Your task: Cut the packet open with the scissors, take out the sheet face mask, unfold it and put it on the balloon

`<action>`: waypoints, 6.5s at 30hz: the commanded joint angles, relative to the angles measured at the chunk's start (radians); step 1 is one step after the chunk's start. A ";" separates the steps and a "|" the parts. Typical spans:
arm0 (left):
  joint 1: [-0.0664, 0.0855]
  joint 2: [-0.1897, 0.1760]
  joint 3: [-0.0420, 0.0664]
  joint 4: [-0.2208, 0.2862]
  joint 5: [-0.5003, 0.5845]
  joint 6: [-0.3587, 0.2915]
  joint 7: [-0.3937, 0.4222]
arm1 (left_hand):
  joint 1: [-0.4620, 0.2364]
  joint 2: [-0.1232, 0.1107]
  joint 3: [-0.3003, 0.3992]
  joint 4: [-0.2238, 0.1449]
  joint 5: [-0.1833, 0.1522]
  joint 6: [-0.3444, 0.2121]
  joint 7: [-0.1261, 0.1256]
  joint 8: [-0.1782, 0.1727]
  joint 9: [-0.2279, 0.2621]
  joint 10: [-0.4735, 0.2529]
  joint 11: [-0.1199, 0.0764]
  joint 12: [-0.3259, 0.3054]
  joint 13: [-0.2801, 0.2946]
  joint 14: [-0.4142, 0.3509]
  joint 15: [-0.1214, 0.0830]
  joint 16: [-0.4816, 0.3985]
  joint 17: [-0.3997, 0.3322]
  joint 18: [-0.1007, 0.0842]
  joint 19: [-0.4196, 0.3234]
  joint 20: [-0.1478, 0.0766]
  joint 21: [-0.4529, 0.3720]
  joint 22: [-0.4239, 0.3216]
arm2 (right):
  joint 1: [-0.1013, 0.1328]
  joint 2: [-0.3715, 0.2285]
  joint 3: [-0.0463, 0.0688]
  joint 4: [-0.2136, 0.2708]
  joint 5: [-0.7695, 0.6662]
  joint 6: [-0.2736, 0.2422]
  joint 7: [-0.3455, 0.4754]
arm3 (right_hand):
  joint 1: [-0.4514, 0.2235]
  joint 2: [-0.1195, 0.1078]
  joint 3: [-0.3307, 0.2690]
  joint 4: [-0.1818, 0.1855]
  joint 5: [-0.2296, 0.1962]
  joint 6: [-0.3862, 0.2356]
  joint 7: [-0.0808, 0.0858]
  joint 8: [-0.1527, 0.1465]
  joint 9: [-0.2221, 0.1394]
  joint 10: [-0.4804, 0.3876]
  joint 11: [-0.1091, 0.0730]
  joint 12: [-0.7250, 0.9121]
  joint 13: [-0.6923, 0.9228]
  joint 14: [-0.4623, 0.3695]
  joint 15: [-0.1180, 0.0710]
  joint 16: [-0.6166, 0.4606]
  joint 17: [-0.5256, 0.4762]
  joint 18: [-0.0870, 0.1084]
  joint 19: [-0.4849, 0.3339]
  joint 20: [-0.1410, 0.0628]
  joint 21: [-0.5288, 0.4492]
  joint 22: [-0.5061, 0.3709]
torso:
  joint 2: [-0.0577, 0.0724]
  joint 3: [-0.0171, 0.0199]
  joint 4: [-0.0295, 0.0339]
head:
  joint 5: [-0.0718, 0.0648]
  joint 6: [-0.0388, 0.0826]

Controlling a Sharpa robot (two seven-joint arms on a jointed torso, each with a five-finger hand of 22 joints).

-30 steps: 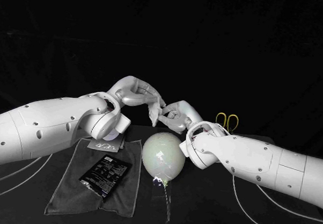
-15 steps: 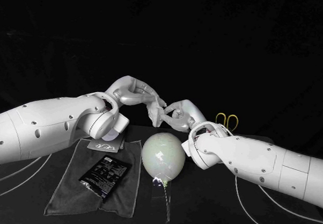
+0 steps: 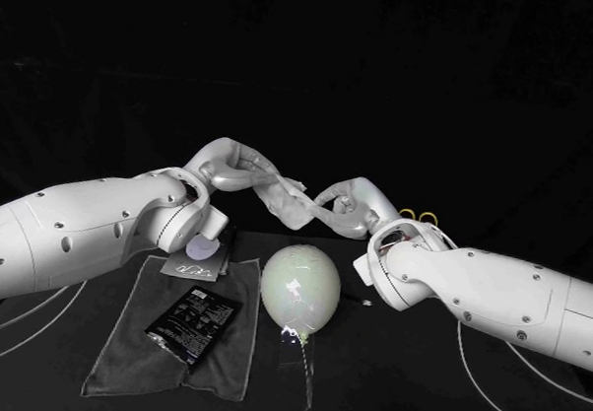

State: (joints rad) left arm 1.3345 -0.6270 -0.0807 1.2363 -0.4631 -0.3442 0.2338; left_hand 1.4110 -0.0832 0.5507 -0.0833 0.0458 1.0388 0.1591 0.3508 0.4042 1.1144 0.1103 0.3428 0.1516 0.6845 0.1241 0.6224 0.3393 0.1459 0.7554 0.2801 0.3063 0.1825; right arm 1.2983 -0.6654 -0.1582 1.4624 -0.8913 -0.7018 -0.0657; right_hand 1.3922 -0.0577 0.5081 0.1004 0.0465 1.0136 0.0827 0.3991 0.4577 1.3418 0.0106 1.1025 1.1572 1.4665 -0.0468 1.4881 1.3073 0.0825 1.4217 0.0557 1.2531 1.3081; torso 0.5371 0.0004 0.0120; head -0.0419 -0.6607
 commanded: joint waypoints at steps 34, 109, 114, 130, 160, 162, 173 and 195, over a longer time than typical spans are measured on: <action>0.000 0.025 -0.009 -0.030 -0.064 -0.052 -0.012 | -0.019 0.025 -0.017 -0.022 0.002 0.008 -0.011 -0.015 0.032 0.105 -0.026 -0.020 -0.005 0.144 -0.048 0.074 -0.001 0.009 -0.056 -0.064 0.328 0.237 | 0.144 -0.067 0.015 0.050 -0.156 0.152 -0.113 | -0.006 -0.003 0.016 -0.009 0.002 -0.001 -0.008 0.032 0.027 0.020 -0.011 0.009 0.006 0.065 -0.010 0.011 0.161 -0.022 0.015 -0.001 0.020 0.183 | 0.002 -0.0001 0.0008 | 0.002 0.004; -0.003 0.001 -0.008 0.086 0.372 0.054 -0.171 | -0.054 0.036 0.007 0.039 0.003 -0.052 -0.032 -0.003 0.144 0.201 -0.060 -0.024 0.031 0.539 -0.126 -0.007 0.003 0.039 0.181 -0.171 0.474 0.279 | 0.089 0.104 -0.011 -0.201 -0.062 0.224 0.001 | -0.110 -0.112 -0.022 0.053 0.000 -0.191 0.083 -0.073 -0.042 -0.317 0.076 -0.506 -0.390 -0.323 0.069 -0.507 -0.377 0.085 -0.400 0.060 -0.739 -0.069 | 0.001 0.0003 -0.0009 | -0.005 -0.003; -0.003 -0.001 -0.008 0.093 0.397 0.020 -0.188 | -0.055 0.034 0.017 0.040 0.004 -0.054 -0.034 -0.004 0.149 0.212 -0.064 -0.033 0.028 0.582 -0.134 -0.003 0.016 0.039 0.212 -0.183 0.481 0.277 | 0.077 0.059 -0.012 -0.155 -0.022 0.162 0.047 | -0.091 -0.115 -0.031 0.053 0.003 -0.183 0.086 -0.083 -0.053 -0.297 0.075 -0.516 -0.419 -0.305 0.068 -0.502 -0.376 0.094 -0.386 0.068 -0.762 -0.092 | 0.001 0.0001 0.0007 | -0.004 -0.002; -0.004 -0.007 -0.007 0.101 0.430 -0.042 -0.205 | -0.088 0.002 0.095 0.042 0.003 -0.056 -0.047 0.011 0.181 0.250 -0.077 -0.074 0.020 0.659 -0.159 0.240 0.203 0.037 0.279 -0.217 0.591 0.337 | -0.008 -0.084 -0.012 0.034 0.057 -0.020 0.173 | -0.034 -0.094 -0.026 0.012 0.024 -0.062 0.045 -0.067 -0.082 -0.101 0.036 -0.163 -0.179 -0.019 0.030 -0.113 -0.008 0.017 -0.079 0.037 -0.222 0.105 | 0.003 0.0011 0.0000 | -0.001 -0.009; -0.004 -0.001 -0.007 0.109 0.438 -0.076 -0.204 | -0.104 -0.010 0.134 0.041 0.003 -0.064 -0.047 0.022 0.203 0.259 -0.080 -0.087 0.027 0.721 -0.163 0.512 0.512 0.018 0.345 -0.222 0.724 0.487 | -0.061 0.065 -0.011 0.018 -0.060 -0.068 0.034 | -0.087 -0.117 -0.080 0.021 0.015 -0.048 0.051 -0.112 -0.134 0.118 0.041 0.301 0.251 0.092 0.034 0.065 0.233 -0.029 0.034 0.036 0.058 0.193 | 0.002 -0.0002 0.0026 | 0.000 -0.019; -0.004 0.000 -0.007 0.108 0.438 -0.077 -0.204 | -0.104 -0.010 0.135 0.041 0.003 -0.064 -0.047 0.022 0.204 0.259 -0.081 -0.087 0.027 0.722 -0.163 0.517 0.518 0.017 0.348 -0.222 0.729 0.493 | -0.061 0.071 -0.011 0.014 -0.061 -0.063 0.032 | -0.088 -0.118 -0.081 0.022 0.014 -0.048 0.051 -0.112 -0.134 0.118 0.042 0.302 0.252 0.092 0.034 0.065 0.233 -0.029 0.033 0.036 0.058 0.193 | 0.002 -0.0003 0.0021 | 0.000 -0.020; -0.004 0.003 -0.006 0.109 0.438 -0.079 -0.202 | -0.104 -0.011 0.137 0.040 0.003 -0.064 -0.048 0.023 0.205 0.260 -0.081 -0.088 0.028 0.727 -0.163 0.535 0.539 0.014 0.358 -0.222 0.744 0.514 | -0.062 0.095 -0.011 -0.013 -0.074 -0.041 0.007 | -0.105 -0.128 -0.104 0.033 0.010 -0.053 0.056 -0.122 -0.142 0.110 0.048 0.296 0.248 0.090 0.040 0.063 0.229 -0.027 0.026 0.041 0.049 0.189 | 0.002 -0.0002 0.0008 | 0.001 -0.020; -0.004 0.006 -0.006 0.112 0.438 -0.100 -0.201 | -0.105 -0.012 0.140 0.039 0.003 -0.065 -0.048 0.024 0.208 0.261 -0.081 -0.088 0.029 0.735 -0.164 0.556 0.563 0.009 0.376 -0.223 0.769 0.548 | -0.062 0.117 -0.011 -0.037 -0.097 -0.070 -0.043 | -0.117 -0.133 -0.133 0.049 0.007 -0.059 0.059 -0.130 -0.148 0.098 0.051 0.286 0.241 0.086 0.043 0.060 0.222 -0.023 0.014 0.045 0.034 0.184 | 0.002 0.0002 0.0009 | -0.001 -0.017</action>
State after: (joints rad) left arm 1.3297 -0.6236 -0.0881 1.3449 -0.0296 -0.4354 0.0256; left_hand 1.3057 -0.1030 0.6860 -0.0442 0.0457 0.9730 0.1114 0.3699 0.5857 1.3677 0.0272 0.2586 0.1797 1.4033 -0.0334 1.1760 0.9010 0.1612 1.1243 0.0591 1.0685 0.7292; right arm 1.2360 -0.5507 -0.1698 1.4268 -0.9692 -0.7544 -0.0972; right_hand 1.2801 -0.1906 0.3820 0.1489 0.0576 0.9590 0.1415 0.2744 0.3110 1.4448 0.0571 1.3915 1.3079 1.4629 -0.0106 1.5468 1.3073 0.0603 1.4391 0.0989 1.2904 1.3076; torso 0.5383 0.0004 0.0130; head -0.0428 -0.6777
